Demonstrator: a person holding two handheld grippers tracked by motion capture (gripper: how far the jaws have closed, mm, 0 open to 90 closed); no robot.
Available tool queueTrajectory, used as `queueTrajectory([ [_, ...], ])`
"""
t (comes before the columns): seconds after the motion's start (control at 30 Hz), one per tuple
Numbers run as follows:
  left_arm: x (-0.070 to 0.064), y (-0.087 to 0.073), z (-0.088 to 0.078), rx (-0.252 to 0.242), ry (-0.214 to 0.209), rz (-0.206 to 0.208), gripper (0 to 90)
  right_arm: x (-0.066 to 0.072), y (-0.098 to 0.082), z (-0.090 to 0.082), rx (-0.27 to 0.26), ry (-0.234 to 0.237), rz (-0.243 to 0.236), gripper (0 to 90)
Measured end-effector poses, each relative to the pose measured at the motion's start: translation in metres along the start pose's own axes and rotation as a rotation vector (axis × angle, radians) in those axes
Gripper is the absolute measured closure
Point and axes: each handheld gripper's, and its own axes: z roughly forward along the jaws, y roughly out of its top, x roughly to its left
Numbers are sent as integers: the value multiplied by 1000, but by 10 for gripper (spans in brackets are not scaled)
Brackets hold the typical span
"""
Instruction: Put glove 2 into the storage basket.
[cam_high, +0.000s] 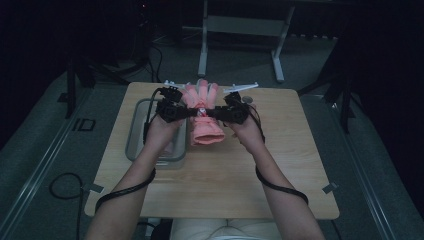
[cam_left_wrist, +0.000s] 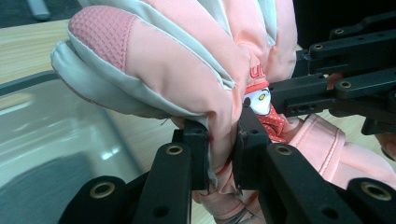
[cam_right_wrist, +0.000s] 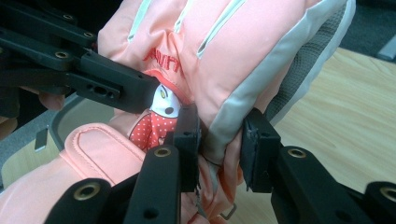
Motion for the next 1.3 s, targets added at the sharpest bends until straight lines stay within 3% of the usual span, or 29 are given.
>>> queueTrajectory([
  [0.27, 26, -11, -34, -27, 65, -37, 780, 27, 22, 30, 13, 52, -28, 707],
  [0.3, 35, -17, -40, -32, 83, -52, 779, 34, 27, 40, 22, 66, -40, 707],
  [0.47, 52, -31, -49, -48, 110, -93, 779, 44, 34, 63, 43, 105, -61, 707],
  [0.5, 62, -39, -51, -52, 115, -126, 779, 48, 36, 76, 59, 116, -62, 707],
  [0.6, 71, -47, -52, -58, 126, -156, 779, 55, 38, 94, 90, 124, -78, 707],
  [0.67, 78, -55, -52, -54, 141, -173, 778, 56, 38, 100, 106, 130, -84, 707],
  [0.8, 92, -72, -45, -34, 152, -206, 778, 63, 33, 129, 175, 124, -110, 707],
  [1.13, 121, -104, -11, 54, 143, -291, 771, 62, 7, 170, 285, 87, -115, 703],
  [1.3, 122, -102, -5, 94, 174, -281, 736, 58, 3, 180, 297, 87, -112, 677],
])
